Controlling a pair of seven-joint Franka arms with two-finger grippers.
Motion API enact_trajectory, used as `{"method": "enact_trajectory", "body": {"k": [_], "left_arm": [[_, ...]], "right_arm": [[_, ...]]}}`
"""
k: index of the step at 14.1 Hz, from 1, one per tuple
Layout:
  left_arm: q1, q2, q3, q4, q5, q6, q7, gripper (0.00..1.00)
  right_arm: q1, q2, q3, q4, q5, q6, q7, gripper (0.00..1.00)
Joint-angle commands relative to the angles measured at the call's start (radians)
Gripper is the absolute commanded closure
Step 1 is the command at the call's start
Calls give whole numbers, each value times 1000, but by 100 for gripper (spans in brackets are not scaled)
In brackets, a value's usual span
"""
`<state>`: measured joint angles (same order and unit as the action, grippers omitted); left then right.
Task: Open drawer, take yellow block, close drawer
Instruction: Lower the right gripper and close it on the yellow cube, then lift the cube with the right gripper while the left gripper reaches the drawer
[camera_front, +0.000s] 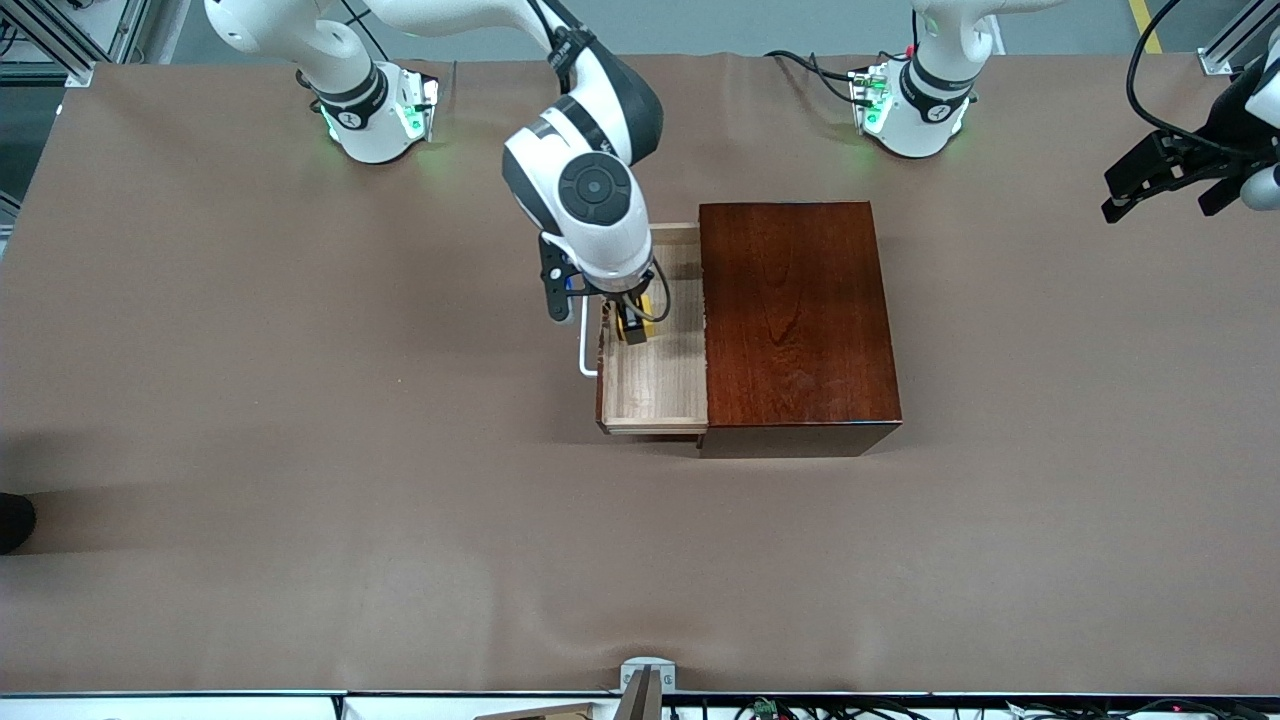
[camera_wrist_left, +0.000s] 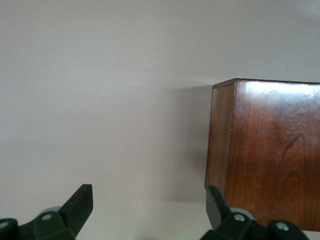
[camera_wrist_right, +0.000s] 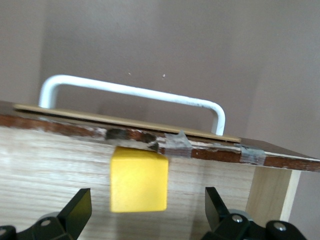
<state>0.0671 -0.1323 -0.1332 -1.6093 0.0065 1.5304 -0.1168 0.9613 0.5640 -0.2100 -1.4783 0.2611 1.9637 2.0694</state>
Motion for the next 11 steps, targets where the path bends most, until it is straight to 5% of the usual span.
{"method": "enact_trajectory", "body": {"k": [1,5,6,7,10,11], "left_arm": [[13,-27,-14,-4,15,7,0,0],[13,-29,-14,-6,15,7,0,0],[13,-29,-16,-6,15,7,0,0],[13,-30,-16,-6,15,7,-1,0],[11,-33,-16,-6,15,7,-3,0],[11,-32,-17,-6,15,7,-3,0]], "right_arm": [[22,36,-14,12,21,11,11,0],[39,53,-14,4,12,14,6,3],[39,53,-14,6,12,12,5,28],[36,51,-14,7,12,11,8,65],[27,45,-15,15,12,6,6,99],[21,40,-15,21,20,4,5,100]]}}
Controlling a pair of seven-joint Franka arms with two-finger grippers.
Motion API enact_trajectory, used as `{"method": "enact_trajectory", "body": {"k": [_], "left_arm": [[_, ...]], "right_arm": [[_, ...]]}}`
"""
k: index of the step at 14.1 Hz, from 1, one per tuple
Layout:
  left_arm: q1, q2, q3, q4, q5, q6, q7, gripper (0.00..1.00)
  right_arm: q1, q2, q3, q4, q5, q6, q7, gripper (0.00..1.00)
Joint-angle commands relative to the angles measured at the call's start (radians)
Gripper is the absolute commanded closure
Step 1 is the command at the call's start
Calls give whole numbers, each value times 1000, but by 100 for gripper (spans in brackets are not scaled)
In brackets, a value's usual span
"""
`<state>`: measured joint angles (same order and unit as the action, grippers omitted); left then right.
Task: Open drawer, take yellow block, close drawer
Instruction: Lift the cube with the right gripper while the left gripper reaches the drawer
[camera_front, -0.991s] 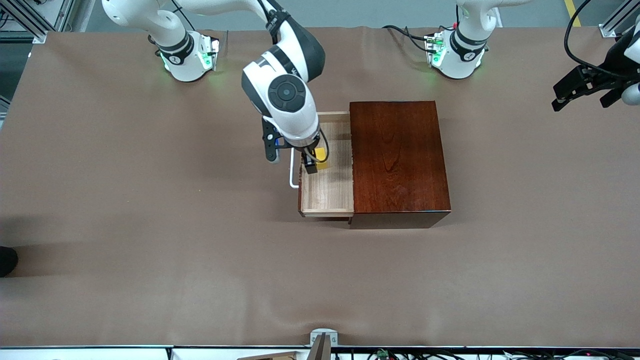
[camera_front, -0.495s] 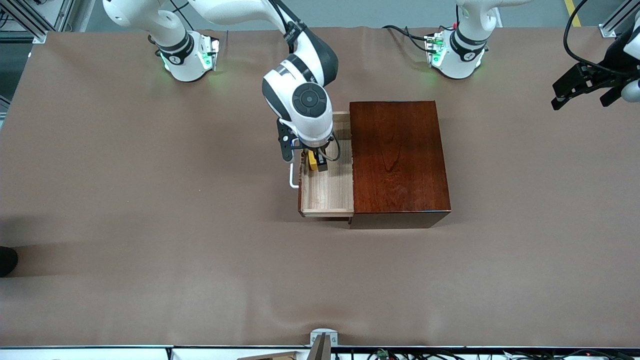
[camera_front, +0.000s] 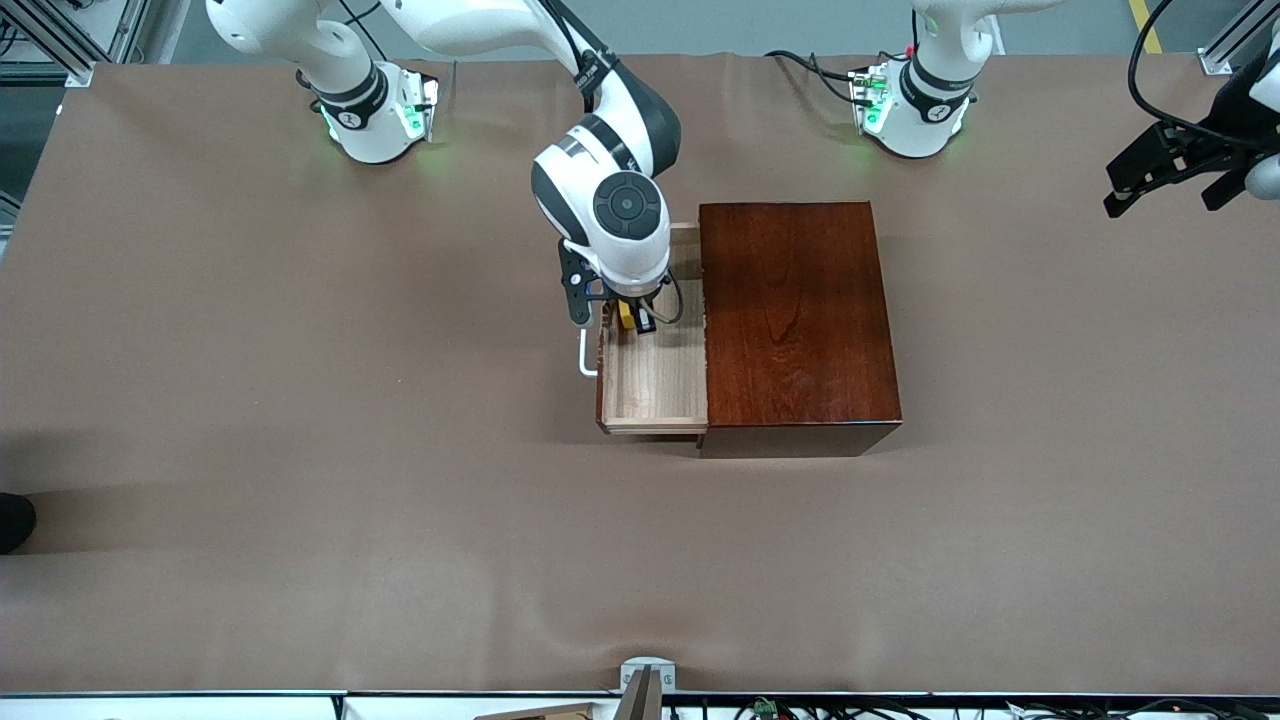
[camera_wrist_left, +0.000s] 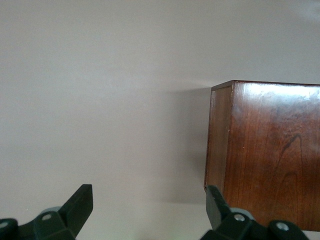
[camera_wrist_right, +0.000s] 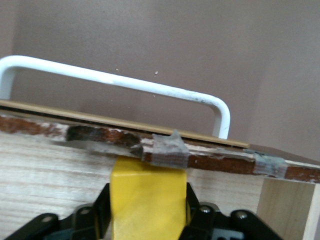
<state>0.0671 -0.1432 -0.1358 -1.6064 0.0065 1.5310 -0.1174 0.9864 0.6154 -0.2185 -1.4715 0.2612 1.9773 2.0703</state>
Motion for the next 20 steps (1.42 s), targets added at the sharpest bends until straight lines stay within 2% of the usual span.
{"method": "enact_trajectory", "body": {"k": [1,4,12,17,20], "left_arm": [[10,-19,-13,-9,15,6,-2,0],[3,-13,-19,-6,10,8,-13,0],[3,-3,-160,31,0,6,-217,0],[-1,36,-280,65,0,8,-356,0],[-3,98,-365,117,4,6,-519,0]], "right_arm": [[-8,-17,-7,17,21,-11,4,100],[-17,-23,-8,40,21,-15,-1,100],[-86,-35,-7,137,23,-120,-7,100],[-136,-74,-10,140,24,-182,-165,100],[-170,-89,-13,134,13,-212,-286,100]]}}
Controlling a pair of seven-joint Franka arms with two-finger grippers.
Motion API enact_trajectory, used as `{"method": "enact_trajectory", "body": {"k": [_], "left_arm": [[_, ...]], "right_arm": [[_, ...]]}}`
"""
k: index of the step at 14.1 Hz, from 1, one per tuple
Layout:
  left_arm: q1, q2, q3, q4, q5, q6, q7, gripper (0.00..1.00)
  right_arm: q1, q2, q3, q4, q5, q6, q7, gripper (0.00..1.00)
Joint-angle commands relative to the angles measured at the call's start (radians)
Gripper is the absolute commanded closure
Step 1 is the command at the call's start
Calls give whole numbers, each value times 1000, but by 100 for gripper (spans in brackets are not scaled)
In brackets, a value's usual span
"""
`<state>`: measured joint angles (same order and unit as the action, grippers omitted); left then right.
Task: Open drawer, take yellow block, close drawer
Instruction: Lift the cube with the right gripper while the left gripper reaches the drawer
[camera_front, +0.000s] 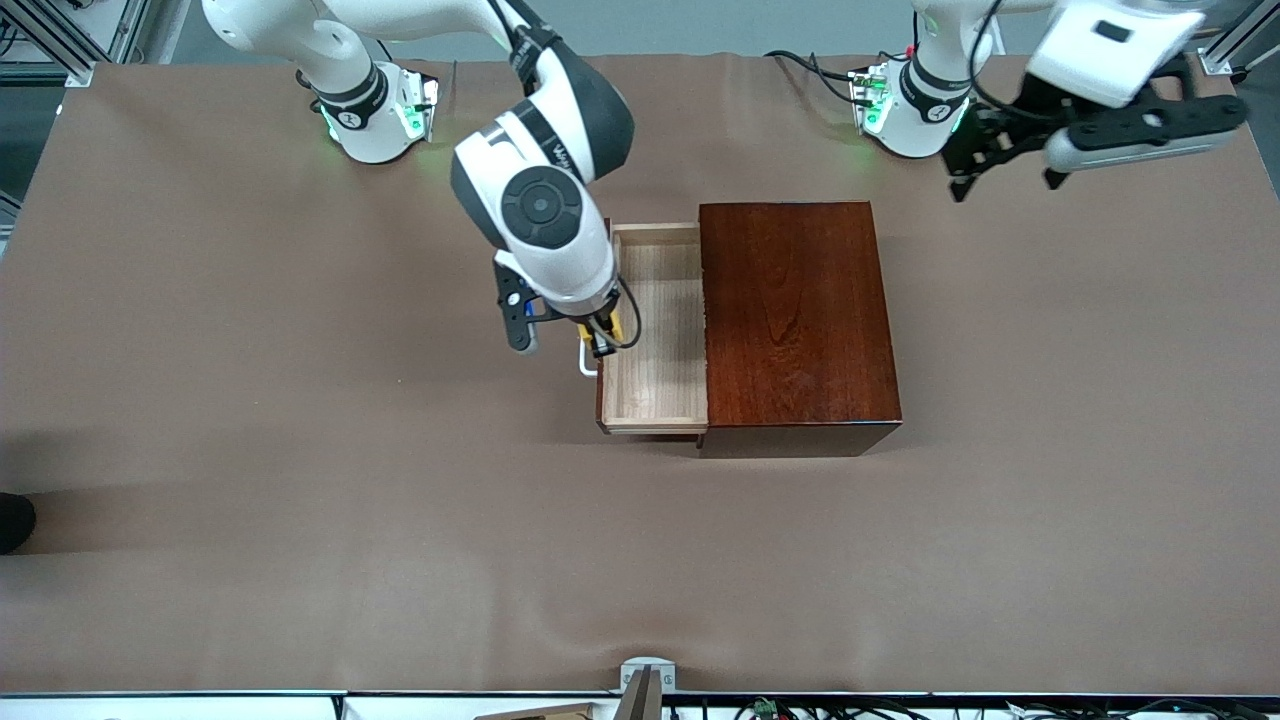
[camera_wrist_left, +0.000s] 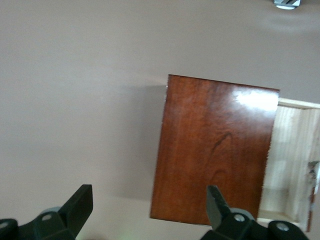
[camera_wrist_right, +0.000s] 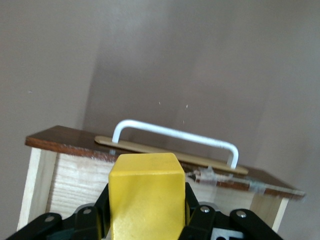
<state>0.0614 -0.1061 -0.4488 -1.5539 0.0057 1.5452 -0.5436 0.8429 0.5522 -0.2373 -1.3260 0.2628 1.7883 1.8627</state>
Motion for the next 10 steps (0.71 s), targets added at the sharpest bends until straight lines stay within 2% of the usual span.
{"method": "enact_trajectory", "body": {"k": [1,7,10], "left_arm": [[3,78,-83,72,7,-7,-140,0],[-17,184,-197,100,13,85,-353,0],[-80,242,-202,101,29,163,-461,0]], "right_arm": [[-44,-29,6,-16,12,-47,-124,100],[-152,-35,6,-50,16,-121,-416,100],[-220,-51,6,-74,13,-128,-548,100]]}}
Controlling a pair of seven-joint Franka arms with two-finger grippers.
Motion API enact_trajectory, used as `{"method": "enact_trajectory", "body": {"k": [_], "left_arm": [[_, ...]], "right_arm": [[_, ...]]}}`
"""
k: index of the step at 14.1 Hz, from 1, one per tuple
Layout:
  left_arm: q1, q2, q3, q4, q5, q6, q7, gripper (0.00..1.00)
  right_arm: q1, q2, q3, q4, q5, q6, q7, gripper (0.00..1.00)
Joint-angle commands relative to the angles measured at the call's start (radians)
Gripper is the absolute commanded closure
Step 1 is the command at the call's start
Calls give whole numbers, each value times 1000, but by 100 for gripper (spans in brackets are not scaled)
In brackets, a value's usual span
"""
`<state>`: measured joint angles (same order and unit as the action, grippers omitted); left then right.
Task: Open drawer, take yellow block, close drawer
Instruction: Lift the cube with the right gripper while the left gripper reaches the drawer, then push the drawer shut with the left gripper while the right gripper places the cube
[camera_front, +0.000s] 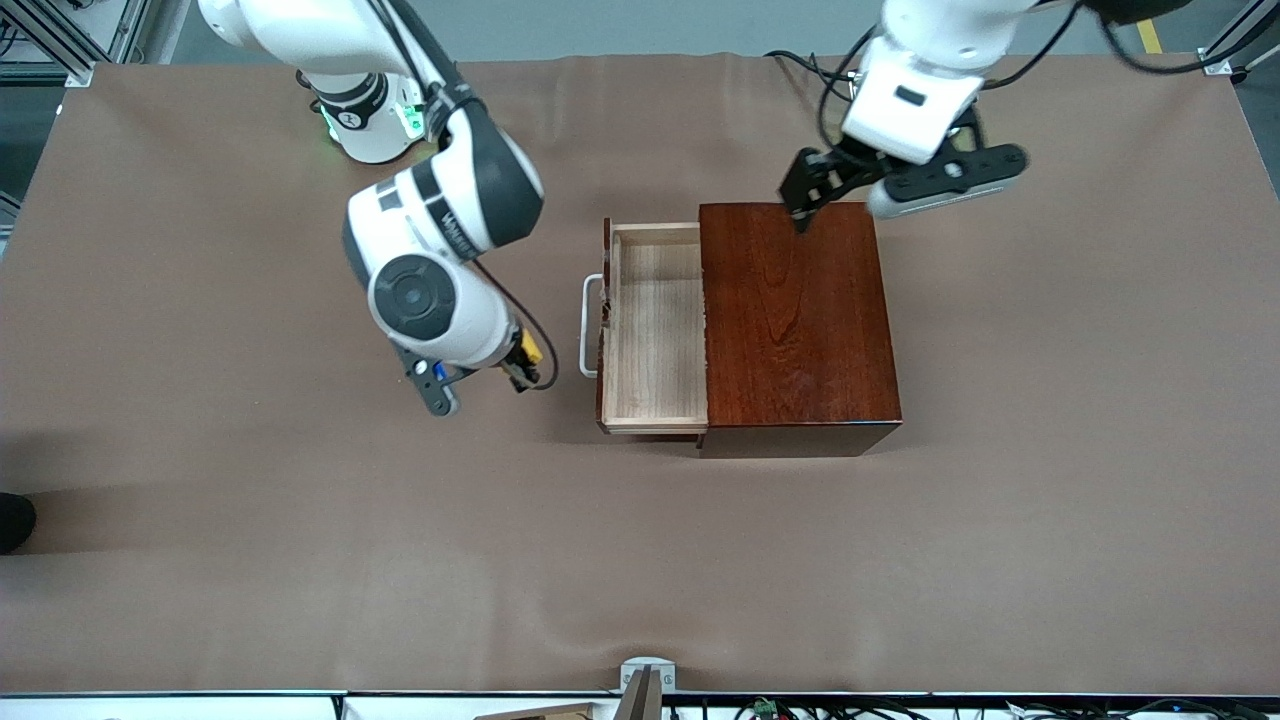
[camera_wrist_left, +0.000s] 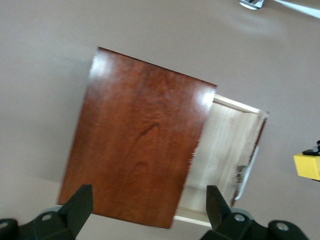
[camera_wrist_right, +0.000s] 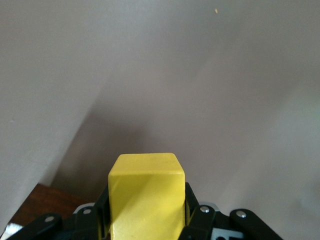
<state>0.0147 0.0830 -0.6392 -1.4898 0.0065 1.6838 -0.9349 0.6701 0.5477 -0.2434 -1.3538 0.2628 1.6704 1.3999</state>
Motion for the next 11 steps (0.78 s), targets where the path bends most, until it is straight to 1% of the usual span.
{"method": "enact_trajectory", "body": {"k": [1,3,4,8,10,11], "left_arm": [[-59,75,-11,37,48,43,-106,0],[-110,125,-11,48,90,74,-178,0],[-128,159,-11,71,101,82,-218,0],[-267,331,0,189,202,135,-382,0],[-335,412,3,226,259,203,-493,0],[-370,437,16,229,282,244,-539,0]], "right_arm": [[-67,-57,10,-60,12,-12,-126,100],[-108,-74,12,-87,10,-12,-203,100],[-130,-80,10,-99,9,-12,-249,100],[-251,-120,10,-169,7,-11,-491,100],[-306,-126,9,-205,0,-8,-635,100],[-328,-129,9,-221,-16,-2,-691,100]]}}
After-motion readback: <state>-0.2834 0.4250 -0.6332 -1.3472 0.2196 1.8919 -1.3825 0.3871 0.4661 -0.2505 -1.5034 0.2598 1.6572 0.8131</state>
